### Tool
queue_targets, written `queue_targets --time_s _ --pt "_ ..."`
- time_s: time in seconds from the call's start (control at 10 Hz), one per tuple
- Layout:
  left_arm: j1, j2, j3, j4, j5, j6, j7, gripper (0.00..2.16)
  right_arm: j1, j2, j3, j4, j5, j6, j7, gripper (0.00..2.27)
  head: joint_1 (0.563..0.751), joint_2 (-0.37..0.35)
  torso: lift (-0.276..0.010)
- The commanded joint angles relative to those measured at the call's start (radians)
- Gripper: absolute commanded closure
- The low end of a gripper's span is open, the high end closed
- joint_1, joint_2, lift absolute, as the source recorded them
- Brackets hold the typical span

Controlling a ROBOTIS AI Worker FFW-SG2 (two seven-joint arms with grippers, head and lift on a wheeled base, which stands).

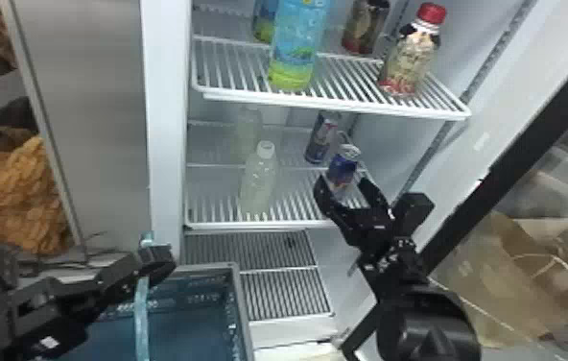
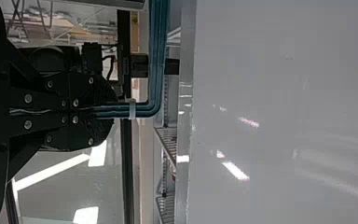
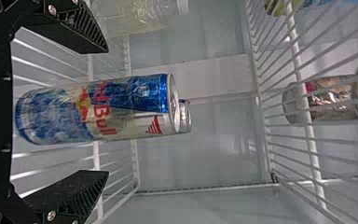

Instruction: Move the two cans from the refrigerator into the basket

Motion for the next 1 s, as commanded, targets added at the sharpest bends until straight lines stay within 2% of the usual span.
queue_targets --time_s 0.0,0.7,0.9 --pt "-0.002 0.0 -0.001 0.0 0.0 0.0 0.0 1.2 -0.04 -0.003 0.016 0.039 0.012 0.0 0.0 0.11 0.695 -0.305 -0.218" --pt "0.0 0.0 -0.001 0.002 0.002 0.0 0.0 1.2 -0.119 -0.006 0.028 0.11 0.035 0.025 -0.02 0.12 0.695 -0.285 -0.218" --pt "0.0 0.0 -0.001 0.0 0.002 0.0 0.0 1.2 -0.121 -0.006 0.028 0.11 0.031 0.061 -0.02 0.27 0.695 -0.284 -0.218"
